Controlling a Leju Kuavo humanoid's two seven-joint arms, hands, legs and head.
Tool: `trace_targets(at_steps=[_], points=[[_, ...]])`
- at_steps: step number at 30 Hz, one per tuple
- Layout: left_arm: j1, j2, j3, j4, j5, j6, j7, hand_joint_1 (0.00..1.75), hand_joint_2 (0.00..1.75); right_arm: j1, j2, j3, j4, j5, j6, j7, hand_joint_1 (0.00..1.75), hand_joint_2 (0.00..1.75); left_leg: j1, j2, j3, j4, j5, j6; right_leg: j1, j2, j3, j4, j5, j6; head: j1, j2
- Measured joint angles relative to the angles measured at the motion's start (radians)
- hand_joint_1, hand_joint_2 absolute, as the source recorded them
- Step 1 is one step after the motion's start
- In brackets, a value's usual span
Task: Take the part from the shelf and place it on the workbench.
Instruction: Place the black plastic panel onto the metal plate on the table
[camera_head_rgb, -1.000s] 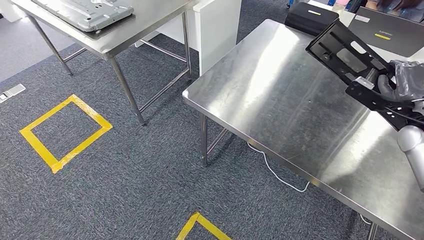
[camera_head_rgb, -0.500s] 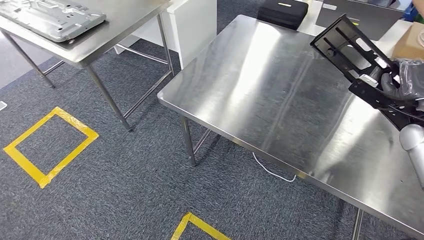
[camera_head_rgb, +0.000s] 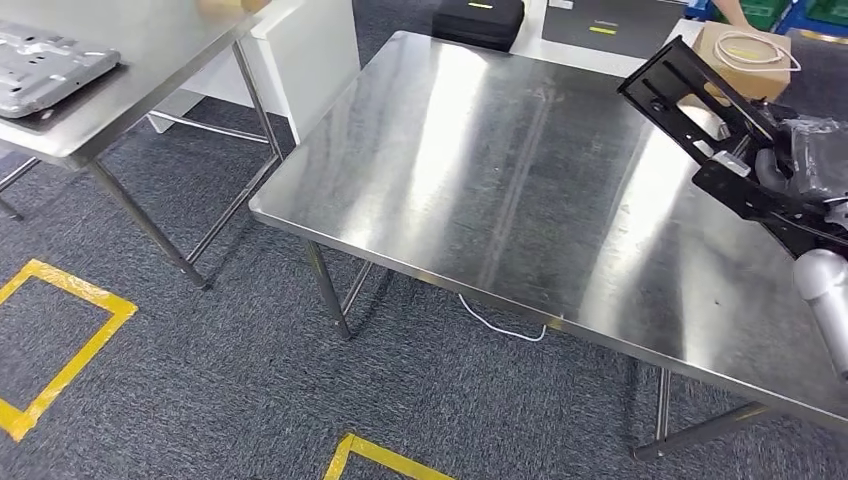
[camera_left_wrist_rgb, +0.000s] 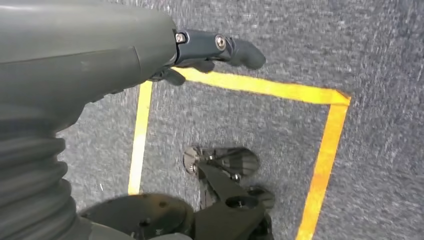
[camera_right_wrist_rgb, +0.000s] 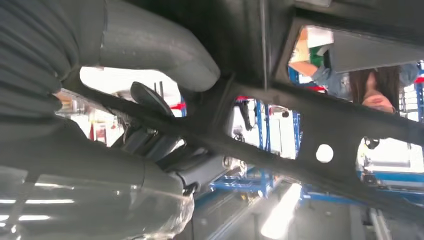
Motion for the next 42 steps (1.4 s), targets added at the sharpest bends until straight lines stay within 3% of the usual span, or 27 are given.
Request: trace_targets(at_steps=[2,4,6,7,8,10,11,13,16,18,23,27,29,35,42], points=[[-0.001,-0.004,0.000,0.000,0.000,0.000,0.000,0.00,1.75,-0.003,-0.006,-0.001,0.000,-0.001,0.000,-0.001,1.75,1.75,0.006,0.026,0.011,-0.033,0.021,-0.005,0.010,-0.042,-0.023,0.028,-0.015,0.001,0.004,0.000],[0.000,-0.006,0.000,0.000,-0.001,-0.005,-0.002,0.00,1.75,-0.013,-0.005,-0.002,0.002,-0.009,0.000,-0.009,1.75,1.75,0.007,0.050,0.012,-0.048,0.032,-0.010,0.013,-0.106,-0.073,0.131,-0.069,-0.004,0.011,0.000],[0.001,-0.007,0.000,0.001,-0.005,-0.010,-0.002,0.00,1.75,-0.013,0.004,0.000,0.005,-0.033,0.007,-0.044,1.75,1.75,0.007,0.074,0.006,-0.048,0.033,-0.013,0.004,-0.127,-0.115,0.244,-0.115,0.002,0.015,0.000],[0.002,-0.008,0.000,0.001,-0.007,-0.011,-0.001,0.00,1.75,-0.010,0.008,0.003,0.008,-0.048,0.012,-0.070,1.75,1.75,0.008,0.084,0.004,-0.047,0.034,-0.015,-0.003,-0.131,-0.115,0.260,-0.121,0.012,0.015,0.000],[0.001,-0.008,0.000,0.001,-0.010,-0.012,0.000,0.00,1.75,-0.007,0.013,0.006,0.010,-0.061,0.017,-0.093,1.75,1.75,0.010,0.092,0.001,-0.045,0.035,-0.019,-0.010,-0.135,-0.092,0.230,-0.110,0.026,0.016,0.000],[-0.001,-0.008,0.000,0.001,-0.014,-0.013,0.002,0.00,1.75,-0.008,0.025,0.015,0.015,-0.073,0.021,-0.124,1.75,1.75,0.014,0.103,-0.005,-0.036,0.032,-0.033,-0.024,-0.147,-0.007,0.093,-0.071,0.052,0.016,0.000],[-0.003,-0.007,0.000,0.000,-0.017,-0.013,0.004,0.00,1.75,-0.011,0.033,0.024,0.019,-0.072,0.020,-0.130,1.75,1.75,0.014,0.108,-0.009,-0.027,0.029,-0.041,-0.024,-0.151,0.031,0.033,-0.055,0.056,0.017,0.000],[-0.008,-0.005,0.000,0.000,-0.021,-0.013,0.005,0.00,1.75,-0.018,0.049,0.044,0.028,-0.069,0.019,-0.130,1.75,1.75,0.009,0.112,-0.017,-0.014,0.023,-0.050,-0.023,-0.153,0.059,-0.012,-0.046,0.045,0.014,0.000],[-0.011,-0.004,0.000,0.000,-0.022,-0.013,0.005,0.00,1.75,-0.021,0.065,0.066,0.037,-0.070,0.018,-0.128,1.75,1.75,0.008,0.111,-0.025,-0.010,0.027,-0.028,-0.021,-0.149,0.055,-0.010,-0.040,0.029,0.007,0.000],[-0.011,-0.004,0.000,0.000,-0.023,-0.014,0.005,0.00,1.75,-0.025,0.075,0.076,0.041,-0.073,0.017,-0.135,1.75,1.75,0.011,0.110,-0.027,-0.012,0.032,-0.023,-0.016,-0.149,0.053,-0.010,-0.038,0.025,0.007,0.000],[-0.016,-0.004,0.000,0.000,-0.031,-0.016,0.012,0.00,1.75,-0.063,0.157,0.134,0.084,-0.074,-0.035,-0.201,1.75,1.75,0.019,0.115,-0.032,-0.015,0.040,-0.039,-0.005,-0.144,0.044,-0.008,-0.032,0.012,0.007,0.000],[-0.022,-0.005,0.000,0.000,-0.031,-0.017,0.019,0.00,1.75,-0.113,0.263,0.209,0.158,-0.067,-0.098,-0.263,1.75,1.75,0.024,0.117,-0.035,-0.016,0.044,-0.071,0.001,-0.143,0.038,-0.007,-0.030,0.006,0.008,0.000],[-0.022,-0.005,0.000,0.000,-0.031,-0.022,0.019,0.00,1.75,-0.134,0.320,0.248,0.190,-0.061,-0.123,-0.280,1.75,1.75,0.025,0.117,-0.036,-0.016,0.045,-0.080,0.004,-0.143,0.037,-0.007,-0.029,0.006,0.008,0.000],[-0.022,-0.004,0.007,0.000,-0.031,-0.022,0.018,0.00,1.75,-0.178,0.463,0.339,0.261,-0.048,-0.137,-0.283,1.75,1.75,0.018,0.112,-0.038,-0.016,0.046,-0.082,0.007,-0.146,0.037,-0.007,-0.028,0.003,0.008,0.000],[-0.020,-0.002,0.009,0.000,-0.031,-0.021,0.018,0.00,1.75,-0.204,0.519,0.375,0.297,-0.053,-0.138,-0.283,1.75,1.75,0.007,0.107,-0.041,-0.015,0.048,-0.080,0.003,-0.150,0.037,-0.008,-0.027,0.004,0.008,0.000]])
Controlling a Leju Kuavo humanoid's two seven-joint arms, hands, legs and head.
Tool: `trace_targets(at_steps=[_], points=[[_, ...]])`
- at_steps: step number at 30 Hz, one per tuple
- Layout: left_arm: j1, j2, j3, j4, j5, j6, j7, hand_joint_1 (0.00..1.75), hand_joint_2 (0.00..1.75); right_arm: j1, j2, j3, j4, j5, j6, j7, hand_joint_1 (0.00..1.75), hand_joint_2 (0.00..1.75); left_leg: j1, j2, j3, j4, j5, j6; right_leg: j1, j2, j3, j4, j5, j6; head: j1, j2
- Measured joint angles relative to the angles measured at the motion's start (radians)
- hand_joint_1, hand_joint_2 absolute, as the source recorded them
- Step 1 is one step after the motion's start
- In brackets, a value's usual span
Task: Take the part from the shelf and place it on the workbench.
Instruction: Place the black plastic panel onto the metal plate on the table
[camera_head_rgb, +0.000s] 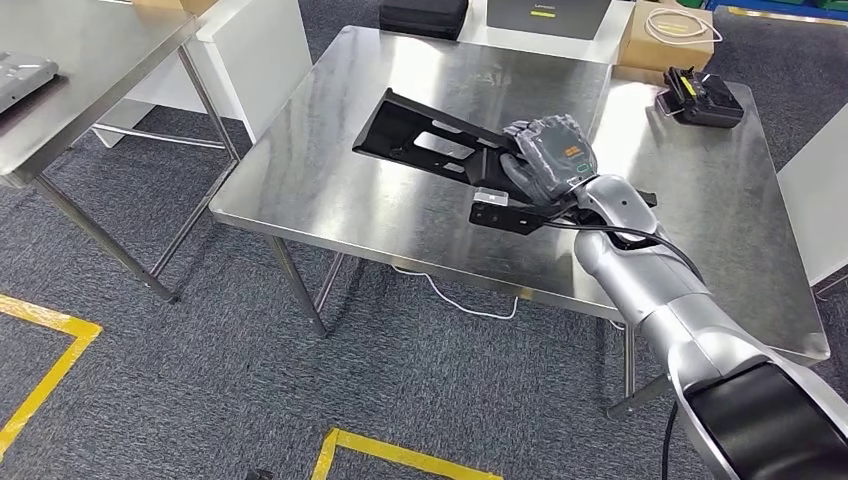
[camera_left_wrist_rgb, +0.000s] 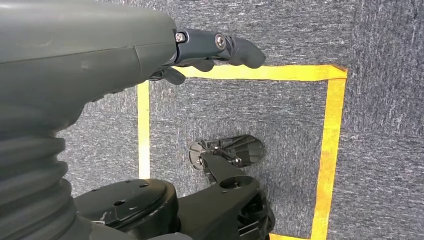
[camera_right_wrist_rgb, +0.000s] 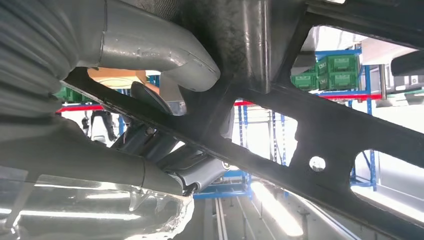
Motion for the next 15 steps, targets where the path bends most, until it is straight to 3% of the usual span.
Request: trace_targets(at_steps=[5,8,9,10,12,14,15], points=[[0.002,0.001,0.001,0.000,0.001,-0.007,-0.010,0.00,1.75,-0.021,0.023,0.016,0.019,-0.001,0.002,0.010,1.75,1.75,-0.004,-0.001,-0.004,0.005,-0.001,0.003,-0.006,-0.001,0.001,-0.004,0.003,0.004,0.000,0.000],[0.004,0.002,0.005,0.000,0.003,-0.012,-0.019,0.00,1.75,-0.046,0.033,0.025,0.030,0.000,0.003,0.020,1.75,1.75,0.001,0.000,0.005,-0.012,0.005,0.023,-0.015,-0.002,0.006,-0.018,0.008,0.017,-0.004,0.000],[0.006,0.002,0.006,0.000,0.003,-0.012,-0.021,0.00,1.75,-0.054,0.035,0.026,0.034,0.000,0.002,0.021,1.75,1.75,0.006,0.001,0.013,-0.027,0.012,0.031,-0.013,-0.001,-0.002,-0.004,-0.002,0.014,-0.003,0.000],[0.007,0.002,0.008,0.000,0.003,-0.011,-0.023,0.00,1.75,-0.061,0.035,0.028,0.038,0.000,0.002,0.022,1.75,1.75,0.011,0.003,0.020,-0.039,0.019,0.036,-0.008,0.001,-0.019,0.033,-0.022,0.008,-0.001,0.000],[0.008,0.001,0.012,0.000,0.005,-0.010,-0.024,0.00,1.75,-0.069,0.034,0.033,0.048,0.002,0.002,0.023,1.75,1.75,0.015,0.004,0.022,-0.046,0.023,0.041,-0.009,0.004,-0.083,0.168,-0.081,-0.007,0.001,0.000],[0.009,0.000,0.016,0.001,0.008,-0.009,-0.025,0.00,1.75,-0.065,0.031,0.040,0.060,0.006,0.002,0.024,1.75,1.75,0.015,0.003,0.021,-0.045,0.023,0.039,-0.011,0.005,-0.132,0.269,-0.112,-0.003,0.001,0.000],[0.010,0.000,0.018,0.001,0.009,-0.009,-0.025,0.00,1.75,-0.062,0.030,0.043,0.064,0.007,0.002,0.025,1.75,1.75,0.016,0.003,0.021,-0.044,0.022,0.037,-0.013,0.005,-0.129,0.263,-0.104,0.005,0.002,0.000]])
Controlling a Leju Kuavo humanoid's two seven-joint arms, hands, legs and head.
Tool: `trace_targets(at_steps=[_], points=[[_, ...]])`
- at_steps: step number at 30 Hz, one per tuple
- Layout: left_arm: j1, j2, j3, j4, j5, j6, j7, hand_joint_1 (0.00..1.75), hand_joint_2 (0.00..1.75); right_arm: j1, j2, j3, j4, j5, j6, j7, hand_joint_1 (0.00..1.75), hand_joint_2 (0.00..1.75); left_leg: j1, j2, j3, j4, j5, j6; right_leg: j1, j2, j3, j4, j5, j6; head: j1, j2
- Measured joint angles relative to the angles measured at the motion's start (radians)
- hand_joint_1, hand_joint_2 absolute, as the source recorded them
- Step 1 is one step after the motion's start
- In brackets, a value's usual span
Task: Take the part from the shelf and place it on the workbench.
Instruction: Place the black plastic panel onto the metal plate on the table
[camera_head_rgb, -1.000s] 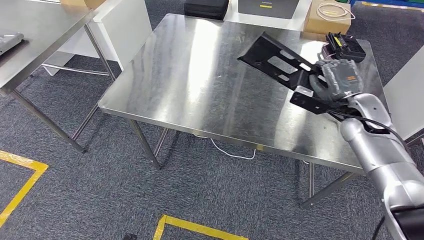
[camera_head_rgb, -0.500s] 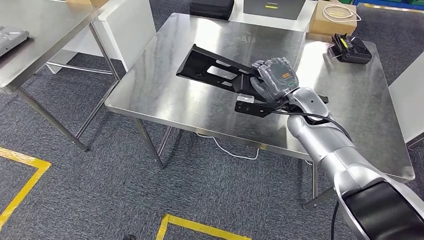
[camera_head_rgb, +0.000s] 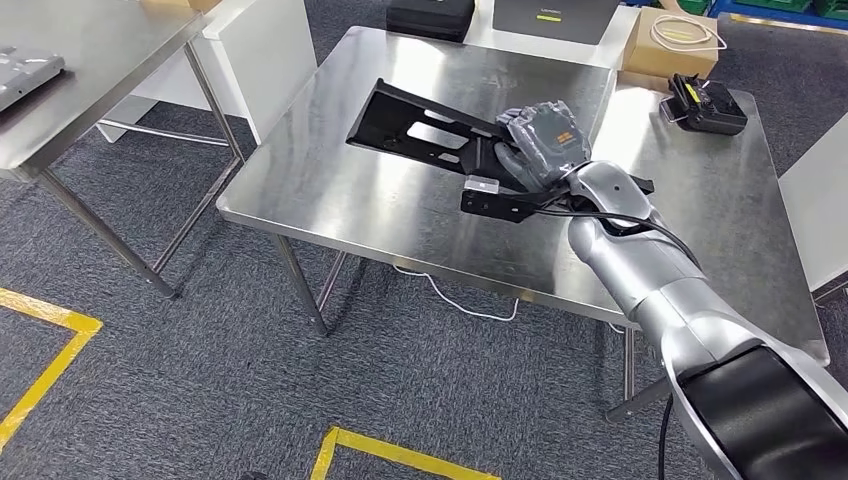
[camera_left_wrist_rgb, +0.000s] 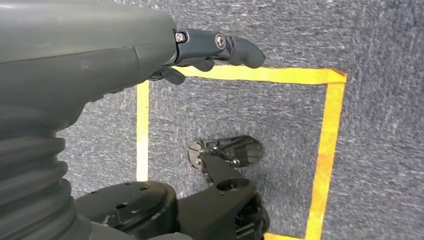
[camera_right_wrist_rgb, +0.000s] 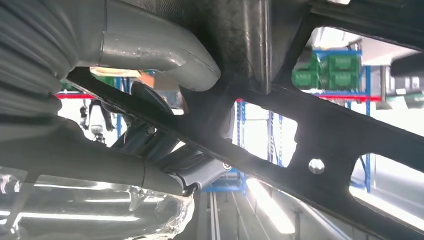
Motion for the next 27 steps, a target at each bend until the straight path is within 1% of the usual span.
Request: trace_targets(at_steps=[1,2,3,4,5,6,7,8,9,10,11,12,13,14,15,16,17,18,19,20,22,24,25,26,27], points=[[0.001,0.000,0.001,0.000,0.001,-0.001,-0.001,0.00,1.75,0.002,-0.001,0.003,0.003,0.001,0.000,0.001,1.75,1.75,0.002,0.000,0.000,0.003,-0.002,-0.004,-0.003,-0.001,0.024,-0.048,0.022,0.011,0.000,0.000],[0.001,-0.001,0.002,0.000,0.001,-0.002,-0.002,0.00,1.75,0.002,-0.002,0.006,0.005,0.003,-0.001,0.002,1.75,1.75,0.004,0.000,0.000,0.008,-0.005,-0.011,-0.007,-0.005,0.062,-0.123,0.051,0.023,0.000,0.000],[0.001,0.000,0.004,0.001,0.002,-0.003,-0.003,0.00,1.75,0.002,-0.002,0.009,0.006,0.004,-0.001,0.004,1.75,1.75,0.003,0.000,-0.002,0.016,-0.011,-0.020,-0.007,-0.009,0.101,-0.191,0.074,0.028,0.001,0.000],[0.001,0.000,0.005,0.001,0.002,-0.004,-0.004,0.00,1.75,0.002,-0.002,0.011,0.007,0.006,0.000,0.004,1.75,1.75,0.003,0.001,-0.004,0.024,-0.017,-0.029,-0.007,-0.011,0.127,-0.240,0.089,0.025,0.000,0.000],[0.001,0.001,0.006,0.001,0.002,-0.004,-0.006,0.00,1.75,0.002,-0.002,0.013,0.009,0.007,0.001,0.005,1.75,1.75,0.002,0.002,-0.007,0.031,-0.020,-0.037,-0.005,-0.011,0.141,-0.263,0.094,0.017,-0.001,0.000],[0.002,0.001,0.007,0.001,0.002,-0.004,-0.008,0.00,1.75,0.002,-0.003,0.016,0.010,0.008,0.003,0.006,1.75,1.75,0.001,0.003,-0.008,0.034,-0.022,-0.043,0.000,-0.008,0.142,-0.263,0.092,0.006,-0.002,0.000],[0.002,0.001,0.007,0.001,0.001,-0.004,-0.009,0.00,1.75,0.001,-0.005,0.018,0.011,0.007,0.006,0.006,1.75,1.75,0.004,0.005,-0.009,0.035,-0.023,-0.047,-0.001,-0.004,0.140,-0.262,0.092,-0.005,-0.003,0.000],[0.003,0.001,0.008,0.001,0.001,-0.004,-0.010,0.00,1.75,0.000,-0.007,0.020,0.011,0.006,0.008,0.006,1.75,1.75,0.008,0.002,-0.010,0.038,-0.027,-0.052,-0.001,0.000,0.140,-0.260,0.093,-0.012,-0.003,0.000],[0.004,0.002,0.008,0.001,0.001,-0.004,-0.011,0.00,1.75,-0.002,-0.008,0.022,0.012,0.004,0.010,0.006,1.75,1.75,0.011,-0.005,-0.016,0.052,-0.038,-0.057,-0.002,0.003,0.140,-0.260,0.092,-0.018,-0.004,0.000],[0.005,0.002,0.010,0.001,0.001,-0.004,-0.011,0.00,1.75,-0.004,-0.009,0.023,0.012,0.003,0.011,0.006,1.75,1.75,0.014,-0.014,-0.031,0.089,-0.061,-0.062,-0.004,0.006,0.142,-0.261,0.092,-0.024,-0.006,0.000],[0.006,0.002,0.011,0.001,0.001,-0.004,-0.011,0.00,1.75,-0.005,-0.009,0.025,0.012,0.002,0.012,0.006,1.75,1.75,0.016,-0.024,-0.058,0.147,-0.092,-0.066,-0.004,0.008,0.143,-0.261,0.091,-0.029,-0.007,0.000],[0.007,0.002,0.012,0.002,0.002,-0.004,-0.011,0.00,1.75,-0.006,-0.009,0.026,0.012,0.001,0.012,0.006,1.75,1.75,0.016,-0.030,-0.095,0.222,-0.125,-0.068,-0.002,0.011,0.144,-0.261,0.089,-0.033,-0.008,0.000],[0.008,0.002,0.013,0.002,0.002,-0.004,-0.011,0.00,1.75,-0.005,-0.009,0.027,0.012,0.001,0.012,0.006,1.75,1.75,0.016,-0.033,-0.134,0.295,-0.151,-0.069,0.001,0.013,0.145,-0.261,0.088,-0.037,-0.009,0.000],[0.010,0.002,0.013,0.002,0.002,-0.005,-0.011,0.00,1.75,-0.005,-0.010,0.028,0.012,0.001,0.013,0.006,1.75,1.75,0.016,-0.033,-0.162,0.339,-0.159,-0.067,0.005,0.016,0.147,-0.261,0.086,-0.040,-0.009,0.000],[0.012,0.002,0.013,0.002,0.002,-0.005,-0.011,0.00,1.75,-0.004,-0.010,0.029,0.013,0.001,0.014,0.006,1.75,1.75,0.015,-0.034,-0.172,0.344,-0.145,-0.063,0.009,0.020,0.150,-0.261,0.083,-0.043,-0.009,0.000],[0.013,0.002,0.013,0.002,0.002,-0.005,-0.012,0.00,1.75,-0.005,-0.011,0.030,0.013,0.001,0.015,0.006,1.75,1.75,0.014,-0.035,-0.160,0.306,-0.112,-0.056,0.012,0.023,0.155,-0.261,0.081,-0.046,-0.009,0.000],[0.014,0.002,0.013,0.002,0.002,-0.006,-0.012,0.00,1.75,-0.006,-0.011,0.030,0.013,0.000,0.016,0.006,1.75,1.75,0.012,-0.038,-0.131,0.234,-0.066,-0.046,0.015,0.026,0.160,-0.261,0.077,-0.049,-0.009,0.000],[0.014,0.004,0.014,0.002,0.002,-0.006,-0.012,0.00,1.75,-0.007,-0.012,0.031,0.013,0.000,0.017,0.006,1.75,1.75,0.010,-0.043,-0.099,0.163,-0.032,-0.036,0.017,0.029,0.164,-0.262,0.074,-0.051,-0.008,0.000],[0.014,0.005,0.014,0.002,0.002,-0.006,-0.013,0.00,1.75,-0.010,-0.012,0.031,0.013,-0.001,0.018,0.005,1.75,1.75,0.007,-0.048,-0.072,0.104,-0.009,-0.027,0.020,0.032,0.165,-0.262,0.071,-0.050,-0.007,0.000],[0.013,0.007,0.014,0.002,0.002,-0.006,-0.013,0.00,1.75,-0.011,-0.013,0.031,0.013,-0.001,0.020,0.005,1.75,1.75,0.003,-0.052,-0.057,0.070,-0.002,-0.020,0.020,0.033,0.165,-0.263,0.069,-0.048,-0.008,0.000],[0.013,0.008,0.015,0.003,0.001,-0.006,-0.014,0.00,1.75,-0.014,-0.015,0.033,0.013,-0.001,0.022,0.006,1.75,1.75,-0.004,-0.051,-0.050,0.056,-0.009,-0.014,0.020,0.036,0.163,-0.267,0.067,-0.039,-0.011,0.000],[0.013,0.008,0.015,0.003,0.002,-0.008,-0.015,0.00,1.75,-0.016,-0.019,0.034,0.012,-0.002,0.023,0.005,1.75,1.75,0.000,-0.047,-0.036,0.036,-0.007,-0.010,0.022,0.031,0.157,-0.257,0.057,-0.031,-0.011,0.000],[0.013,0.008,0.015,0.003,0.002,-0.009,-0.016,0.00,1.75,-0.020,-0.022,0.034,0.012,-0.003,0.023,0.005,1.75,1.75,0.002,-0.045,-0.027,0.026,-0.005,-0.007,0.024,0.027,0.143,-0.229,0.043,-0.031,-0.010,0.000],[0.012,0.008,0.016,0.003,0.002,-0.010,-0.017,0.00,1.75,-0.022,-0.024,0.035,0.012,-0.003,0.023,0.005,1.75,1.75,0.004,-0.043,-0.019,0.018,-0.005,-0.004,0.025,0.022,0.117,-0.178,0.023,-0.034,-0.009,0.000],[0.012,0.008,0.018,0.003,0.002,-0.010,-0.018,0.00,1.75,-0.023,-0.027,0.037,0.012,-0.003,0.023,0.005,1.75,1.75,0.002,-0.043,-0.014,0.016,-0.007,-0.002,0.024,0.019,0.079,-0.110,0.000,-0.037,-0.008,0.000]])
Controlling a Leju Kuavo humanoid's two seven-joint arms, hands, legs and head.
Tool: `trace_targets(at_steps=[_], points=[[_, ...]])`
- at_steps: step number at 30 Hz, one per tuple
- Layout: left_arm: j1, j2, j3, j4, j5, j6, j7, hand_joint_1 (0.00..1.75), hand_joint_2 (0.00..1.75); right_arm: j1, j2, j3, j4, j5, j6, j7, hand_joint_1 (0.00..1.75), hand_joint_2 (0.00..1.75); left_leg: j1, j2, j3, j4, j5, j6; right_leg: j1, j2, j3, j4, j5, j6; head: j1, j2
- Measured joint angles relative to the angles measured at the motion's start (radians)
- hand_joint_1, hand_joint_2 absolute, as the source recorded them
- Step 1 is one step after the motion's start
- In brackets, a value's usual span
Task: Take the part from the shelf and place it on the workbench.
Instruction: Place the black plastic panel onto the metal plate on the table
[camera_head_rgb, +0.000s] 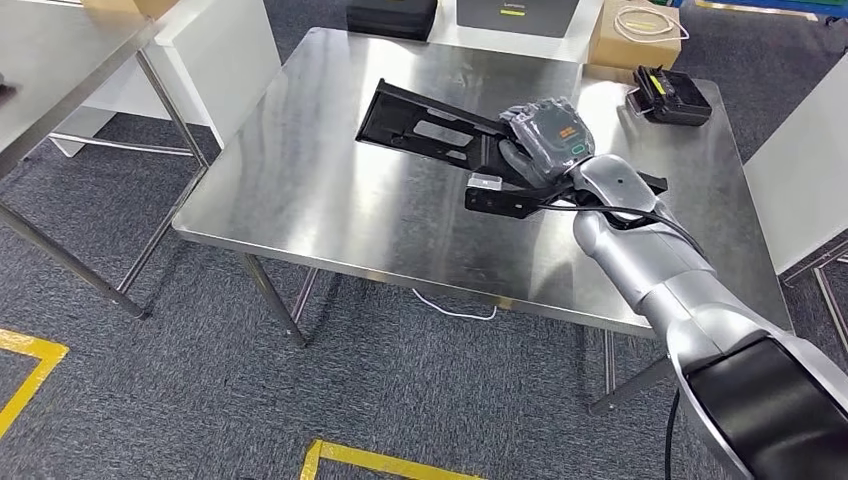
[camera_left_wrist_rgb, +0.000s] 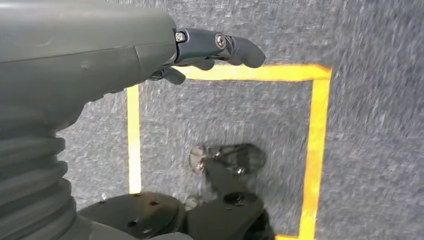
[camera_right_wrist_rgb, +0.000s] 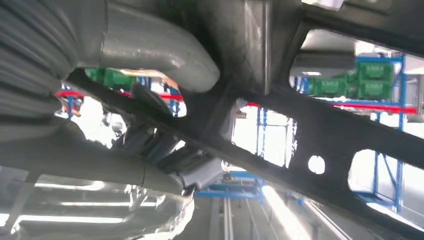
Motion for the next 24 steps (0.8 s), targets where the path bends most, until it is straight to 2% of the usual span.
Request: trace_targets(at_steps=[2,3,4,6,7,8,9,12,13,14,16,17,18,19,20,21,22,23,24], points=[[0.000,-0.001,0.004,0.001,0.001,-0.001,-0.001,0.00,1.75,0.005,-0.004,0.004,0.001,0.000,0.002,0.000,1.75,1.75,-0.001,0.000,0.007,0.001,-0.007,0.002,-0.002,-0.002,-0.076,0.123,-0.030,0.002,0.001,0.000],[0.001,-0.001,0.005,0.001,0.001,-0.001,-0.001,0.00,1.75,0.009,-0.006,0.007,0.002,0.000,0.002,0.000,1.75,1.75,-0.001,0.000,0.011,0.001,-0.011,0.001,-0.002,-0.002,-0.094,0.140,-0.024,0.010,0.001,0.000],[0.002,-0.002,0.007,0.001,0.002,-0.001,-0.001,0.00,1.75,0.012,-0.008,0.010,0.003,0.000,0.002,0.000,1.75,1.75,-0.001,-0.001,0.017,0.002,-0.016,0.000,-0.003,-0.003,-0.089,0.113,0.000,0.020,0.002,0.000],[0.003,-0.004,0.008,0.001,0.004,-0.001,-0.001,0.00,1.75,0.011,-0.009,0.014,0.003,0.000,0.002,0.001,1.75,1.75,-0.002,-0.001,0.028,0.007,-0.028,-0.008,-0.005,-0.012,-0.032,-0.033,0.075,0.038,0.003,0.000],[0.002,-0.005,0.009,0.001,0.005,-0.001,-0.001,0.00,1.75,0.009,-0.009,0.015,0.003,0.000,0.003,0.002,1.75,1.75,-0.005,-0.002,0.030,0.012,-0.036,-0.013,-0.004,-0.016,0.000,-0.101,0.105,0.039,0.003,0.000],[0.002,-0.006,0.010,0.001,0.006,-0.001,-0.001,0.00,1.75,0.008,-0.009,0.016,0.003,0.000,0.003,0.002,1.75,1.75,-0.007,-0.002,0.032,0.016,-0.043,-0.018,-0.004,-0.019,0.020,-0.145,0.122,0.034,0.002,0.000],[0.002,-0.006,0.010,0.001,0.007,-0.001,-0.001,0.00,1.75,0.007,-0.009,0.018,0.003,0.001,0.003,0.003,1.75,1.75,-0.009,-0.001,0.033,0.018,-0.048,-0.022,-0.003,-0.020,0.030,-0.163,0.127,0.027,0.002,0.000],[0.001,-0.006,0.012,0.001,0.009,-0.001,-0.002,0.00,1.75,0.005,-0.010,0.019,0.003,0.002,0.002,0.004,1.75,1.75,-0.006,0.000,0.030,0.029,-0.063,-0.037,-0.007,-0.015,0.036,-0.165,0.123,0.004,0.000,0.000],[0.001,-0.006,0.012,0.001,0.009,-0.001,-0.003,0.00,1.75,0.004,-0.010,0.019,0.003,0.002,0.002,0.004,1.75,1.75,-0.005,0.000,0.020,0.052,-0.078,-0.043,-0.011,-0.013,0.040,-0.166,0.120,-0.003,-0.001,0.000],[0.001,-0.006,0.012,0.001,0.009,-0.001,-0.004,0.00,1.75,0.003,-0.009,0.020,0.003,0.002,0.002,0.004,1.75,1.75,-0.002,0.000,-0.003,0.100,-0.102,-0.050,-0.015,-0.012,0.045,-0.167,0.118,-0.010,-0.002,0.000],[0.002,-0.006,0.013,0.001,0.009,-0.001,-0.004,0.00,1.75,0.004,-0.006,0.021,0.003,0.001,0.002,0.004,1.75,1.75,0.002,-0.001,-0.080,0.243,-0.159,-0.059,-0.015,-0.011,0.053,-0.167,0.110,-0.019,-0.005,0.000],[0.002,-0.006,0.013,0.001,0.010,-0.001,-0.005,0.00,1.75,0.007,-0.005,0.022,0.003,0.000,0.002,0.004,1.75,1.75,0.004,-0.001,-0.118,0.305,-0.174,-0.062,-0.015,-0.010,0.057,-0.167,0.105,-0.022,-0.004,0.000],[0.003,-0.006,0.013,0.001,0.010,-0.001,-0.005,0.00,1.75,0.009,-0.004,0.024,0.004,0.000,0.002,0.004,1.75,1.75,0.006,-0.001,-0.141,0.331,-0.168,-0.063,-0.014,-0.009,0.062,-0.167,0.100,-0.023,-0.005,0.000],[0.004,-0.007,0.013,0.002,0.010,-0.001,-0.006,0.00,1.75,0.012,-0.004,0.026,0.004,0.000,0.002,0.005,1.75,1.75,0.007,-0.001,-0.143,0.314,-0.141,-0.063,-0.015,-0.007,0.070,-0.167,0.095,-0.021,-0.005,0.000],[0.004,-0.007,0.013,0.002,0.010,-0.001,-0.006,0.00,1.75,0.014,-0.004,0.027,0.004,0.000,0.001,0.006,1.75,1.75,0.008,0.000,-0.124,0.258,-0.099,-0.060,-0.015,-0.006,0.079,-0.167,0.088,-0.019,-0.005,0.000],[0.004,-0.006,0.013,0.002,0.010,0.000,-0.007,0.00,1.75,0.015,-0.004,0.028,0.004,0.000,-0.001,0.007,1.75,1.75,0.009,-0.001,-0.092,0.180,-0.054,-0.056,-0.015,-0.005,0.087,-0.168,0.082,-0.016,-0.005,0.000],[0.004,-0.006,0.013,0.002,0.010,0.001,-0.007,0.00,1.75,0.015,-0.004,0.029,0.004,0.001,-0.003,0.009,1.75,1.75,0.007,-0.001,-0.060,0.112,-0.025,-0.052,-0.013,-0.004,0.094,-0.168,0.076,-0.011,-0.004,0.000],[0.003,-0.006,0.013,0.002,0.010,0.001,-0.007,0.00,1.75,0.014,-0.004,0.029,0.004,0.002,-0.006,0.012,1.75,1.75,0.005,-0.001,-0.035,0.062,-0.011,-0.046,-0.011,-0.003,0.097,-0.170,0.071,-0.006,-0.004,0.000],[0.002,-0.006,0.013,0.002,0.009,0.002,-0.007,0.00,1.75,0.015,-0.005,0.030,0.004,0.003,-0.009,0.015,1.75,1.75,0.002,-0.001,-0.021,0.037,-0.012,-0.040,-0.008,-0.003,0.099,-0.170,0.069,-0.001,-0.004,0.000]])
